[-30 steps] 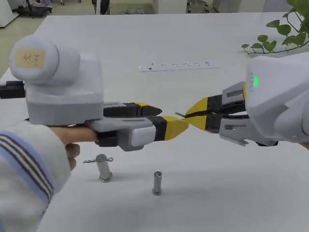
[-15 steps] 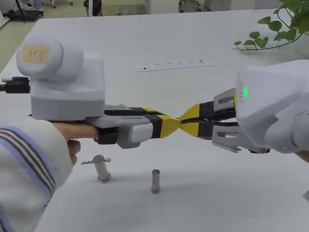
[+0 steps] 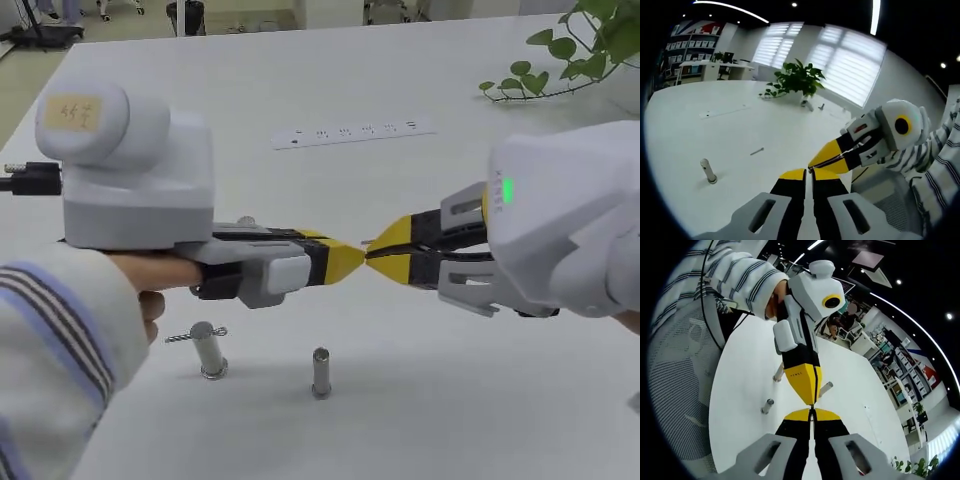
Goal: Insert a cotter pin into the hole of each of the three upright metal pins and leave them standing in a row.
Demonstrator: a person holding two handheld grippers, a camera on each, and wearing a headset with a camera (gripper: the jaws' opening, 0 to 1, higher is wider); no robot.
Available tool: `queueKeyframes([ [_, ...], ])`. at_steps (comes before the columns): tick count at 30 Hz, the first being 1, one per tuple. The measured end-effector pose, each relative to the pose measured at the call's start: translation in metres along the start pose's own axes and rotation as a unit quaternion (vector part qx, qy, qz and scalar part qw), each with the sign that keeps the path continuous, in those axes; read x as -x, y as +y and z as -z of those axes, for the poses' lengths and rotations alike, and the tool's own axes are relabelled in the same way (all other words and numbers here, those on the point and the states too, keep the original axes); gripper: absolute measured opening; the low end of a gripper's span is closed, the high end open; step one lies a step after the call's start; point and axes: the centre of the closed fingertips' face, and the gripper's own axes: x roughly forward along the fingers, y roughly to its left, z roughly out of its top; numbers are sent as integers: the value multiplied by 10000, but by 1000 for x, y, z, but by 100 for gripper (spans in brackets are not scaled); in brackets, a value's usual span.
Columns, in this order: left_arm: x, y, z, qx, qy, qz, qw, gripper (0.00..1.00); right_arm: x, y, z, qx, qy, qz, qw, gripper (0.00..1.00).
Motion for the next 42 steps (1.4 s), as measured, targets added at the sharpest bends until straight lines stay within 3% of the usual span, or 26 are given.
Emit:
queueKeyframes([
  [8,-1,-1,0,179,1,46,9998,0,1,1,-1,-51,-54,2,10000,0],
  [20,-3,1,8,15,203,-55,9998,0,-1,8,3,-191,-104,-91,9997,0],
  [25,-3,1,17,-126,364,-98,9992,0,-4,13,5,-308,-131,-237,9992,0],
  [28,-1,2,21,-282,449,-156,9985,0,-6,17,10,-527,-60,-311,9981,11],
  [30,1,2,22,-344,452,-168,9982,0,-7,18,13,-558,-40,-322,9979,11],
  [35,6,0,20,-770,449,-184,9959,0,-7,24,18,-1259,-126,-553,9904,11],
  [38,8,-4,18,-1045,421,-146,9935,0,-6,24,19,-1852,-266,-692,9799,12],
  [42,9,-9,18,-1252,427,-23,9912,0,-6,23,18,-2187,-455,-861,9709,10],
])
